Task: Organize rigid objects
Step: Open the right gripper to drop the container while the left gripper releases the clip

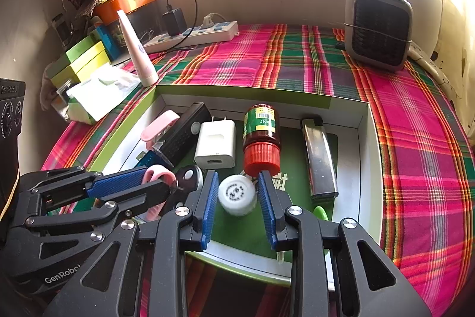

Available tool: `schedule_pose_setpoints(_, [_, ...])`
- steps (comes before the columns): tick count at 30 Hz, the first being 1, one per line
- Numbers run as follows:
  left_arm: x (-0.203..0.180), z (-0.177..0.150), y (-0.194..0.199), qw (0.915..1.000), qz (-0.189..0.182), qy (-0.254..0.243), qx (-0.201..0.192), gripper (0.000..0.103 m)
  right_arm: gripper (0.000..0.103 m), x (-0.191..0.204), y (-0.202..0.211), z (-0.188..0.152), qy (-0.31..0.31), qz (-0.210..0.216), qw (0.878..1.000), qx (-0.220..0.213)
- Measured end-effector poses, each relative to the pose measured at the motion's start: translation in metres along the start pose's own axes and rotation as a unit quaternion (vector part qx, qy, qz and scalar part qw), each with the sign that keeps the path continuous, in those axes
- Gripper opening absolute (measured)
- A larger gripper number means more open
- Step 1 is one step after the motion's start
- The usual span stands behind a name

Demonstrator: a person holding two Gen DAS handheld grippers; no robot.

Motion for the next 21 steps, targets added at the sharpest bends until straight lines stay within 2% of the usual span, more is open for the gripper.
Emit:
schedule_pose_setpoints(9, [-0.001,-0.001,0.001,1.0,0.001,0.0,-0.001,0.028,0.029,-0.001,0.0,-0.001,-0.004,-0.001,1.0,-0.001])
schedule_pose_setpoints(21, [-0.003,0.0,0.014,0.9999,0.009,0.0,-0.009,0.029,0.03,0.001,0.011,-0.004,-0.003,-0.004,1.0,-0.009])
Point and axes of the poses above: each gripper's, at about its wrist camera, not at the fingertips, and y roughly against the way its jaws point, x to its left, z to its top, the point moved 7 cm from there along -y, roughly the way its jaws point, and after that the axes turned 6 degrees about -x, right-handed, at the moved point
